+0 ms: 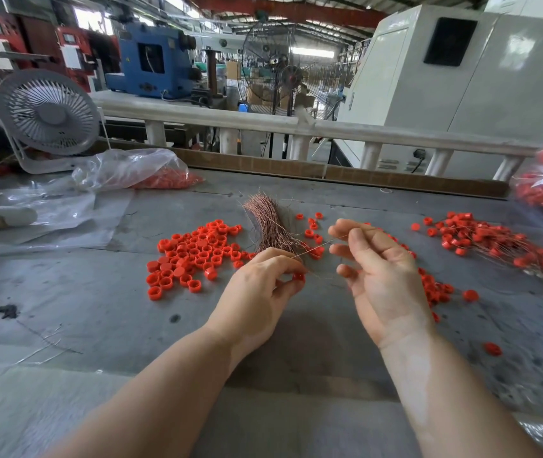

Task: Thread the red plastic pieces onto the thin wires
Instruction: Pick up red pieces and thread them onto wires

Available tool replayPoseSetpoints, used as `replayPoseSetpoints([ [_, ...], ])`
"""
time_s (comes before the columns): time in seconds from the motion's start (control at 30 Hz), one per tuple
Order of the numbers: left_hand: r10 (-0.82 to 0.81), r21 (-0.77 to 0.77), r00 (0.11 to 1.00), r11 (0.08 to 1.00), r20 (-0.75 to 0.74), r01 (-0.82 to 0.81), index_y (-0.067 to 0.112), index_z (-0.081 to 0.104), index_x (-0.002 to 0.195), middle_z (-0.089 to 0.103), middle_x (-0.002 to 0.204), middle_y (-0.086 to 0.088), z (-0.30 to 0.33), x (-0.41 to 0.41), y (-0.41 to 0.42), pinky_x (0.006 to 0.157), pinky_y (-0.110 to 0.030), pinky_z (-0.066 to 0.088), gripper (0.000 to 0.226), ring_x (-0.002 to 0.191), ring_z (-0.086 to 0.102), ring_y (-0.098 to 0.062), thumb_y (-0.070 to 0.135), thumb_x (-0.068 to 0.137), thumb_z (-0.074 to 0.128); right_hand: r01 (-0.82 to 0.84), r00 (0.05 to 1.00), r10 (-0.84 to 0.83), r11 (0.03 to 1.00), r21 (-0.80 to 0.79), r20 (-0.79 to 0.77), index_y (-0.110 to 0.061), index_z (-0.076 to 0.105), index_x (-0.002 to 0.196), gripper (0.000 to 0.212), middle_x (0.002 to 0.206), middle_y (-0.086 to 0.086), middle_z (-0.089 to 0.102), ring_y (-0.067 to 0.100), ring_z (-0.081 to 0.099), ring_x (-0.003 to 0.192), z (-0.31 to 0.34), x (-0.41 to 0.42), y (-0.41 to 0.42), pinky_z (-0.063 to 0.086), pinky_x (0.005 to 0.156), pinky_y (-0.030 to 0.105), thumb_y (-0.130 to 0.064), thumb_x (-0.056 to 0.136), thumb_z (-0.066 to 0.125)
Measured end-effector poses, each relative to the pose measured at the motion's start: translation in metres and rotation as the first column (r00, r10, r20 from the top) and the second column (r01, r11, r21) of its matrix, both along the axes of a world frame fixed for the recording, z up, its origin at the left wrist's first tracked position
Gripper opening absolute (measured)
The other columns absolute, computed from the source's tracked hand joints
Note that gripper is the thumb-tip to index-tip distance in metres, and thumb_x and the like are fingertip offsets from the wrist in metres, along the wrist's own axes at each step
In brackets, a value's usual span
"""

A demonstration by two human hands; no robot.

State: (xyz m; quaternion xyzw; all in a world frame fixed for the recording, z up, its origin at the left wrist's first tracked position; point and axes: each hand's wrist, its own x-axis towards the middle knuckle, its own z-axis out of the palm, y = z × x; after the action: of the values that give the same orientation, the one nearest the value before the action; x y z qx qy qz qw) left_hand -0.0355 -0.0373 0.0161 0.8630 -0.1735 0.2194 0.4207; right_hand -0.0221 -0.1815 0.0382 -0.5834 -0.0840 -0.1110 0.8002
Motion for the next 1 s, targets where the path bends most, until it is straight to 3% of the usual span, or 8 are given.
replayPoseSetpoints([
  [0.17, 0.086, -0.05, 0.996, 0.995, -0.019, -0.087, 0.007, 0.07, 0.099, 0.059, 0.096, 0.007, 0.001, 0.002, 0.005, 0.08, -0.008, 0.042, 0.016, 0.088, 0.06, -0.007, 0.008, 0.084, 0.066, 0.02, 0.998, -0.007, 0.974, 0.228, -0.061, -0.011, 0.065, 0.089, 0.022, 0.08, 0.0, 0.072, 0.009, 0.065, 0.067, 0.004, 0.002, -0.006, 0.048, 0.054, 0.014, -0.006, 0.094, 0.045],
  [0.53, 0.088, -0.143, 0.99, 0.984, -0.112, -0.104, 0.014, 0.072, 0.094, 0.064, 0.09, 0.007, 0.001, 0.003, 0.004, 0.079, -0.013, 0.044, 0.013, 0.082, 0.06, -0.007, 0.012, 0.082, 0.069, 0.092, 0.994, -0.064, 0.928, 0.36, -0.089, -0.01, 0.064, 0.093, 0.022, 0.078, 0.001, 0.072, 0.01, 0.067, 0.068, 0.004, 0.003, -0.009, 0.052, 0.058, 0.016, -0.011, 0.097, 0.043],
  [0.73, -0.008, -0.368, 0.977, 0.927, -0.212, -0.072, 0.018, 0.072, 0.087, 0.065, 0.071, 0.013, 0.002, 0.001, 0.004, 0.06, -0.003, 0.039, 0.009, 0.059, 0.055, 0.008, 0.011, 0.081, 0.069, 0.14, 0.989, -0.106, 0.897, 0.42, -0.103, -0.01, 0.064, 0.092, 0.021, 0.074, 0.0, 0.071, 0.008, 0.067, 0.067, 0.003, 0.006, -0.012, 0.052, 0.059, 0.015, -0.009, 0.097, 0.044],
  [0.87, -0.115, -0.563, 0.959, 0.825, -0.259, -0.053, 0.016, 0.072, 0.087, 0.069, 0.071, 0.009, 0.005, 0.0, 0.006, 0.071, -0.011, 0.047, 0.01, 0.068, 0.061, 0.001, 0.008, 0.082, 0.067, 0.157, 0.987, -0.122, 0.884, 0.441, -0.105, -0.009, 0.064, 0.09, 0.021, 0.068, 0.0, 0.069, 0.006, 0.065, 0.061, 0.003, 0.007, -0.012, 0.051, 0.057, 0.014, -0.008, 0.096, 0.045],
  [1.0, -0.141, -0.598, 0.955, 0.8, -0.262, -0.046, 0.014, 0.072, 0.088, 0.071, 0.076, 0.006, 0.006, -0.001, 0.006, 0.074, -0.012, 0.049, 0.011, 0.072, 0.062, -0.001, 0.007, 0.082, 0.067, 0.191, 0.981, -0.152, 0.882, 0.431, -0.123, -0.009, 0.065, 0.088, 0.021, 0.063, -0.002, 0.067, 0.005, 0.062, 0.057, 0.003, 0.007, -0.012, 0.049, 0.054, 0.013, -0.008, 0.096, 0.045],
])
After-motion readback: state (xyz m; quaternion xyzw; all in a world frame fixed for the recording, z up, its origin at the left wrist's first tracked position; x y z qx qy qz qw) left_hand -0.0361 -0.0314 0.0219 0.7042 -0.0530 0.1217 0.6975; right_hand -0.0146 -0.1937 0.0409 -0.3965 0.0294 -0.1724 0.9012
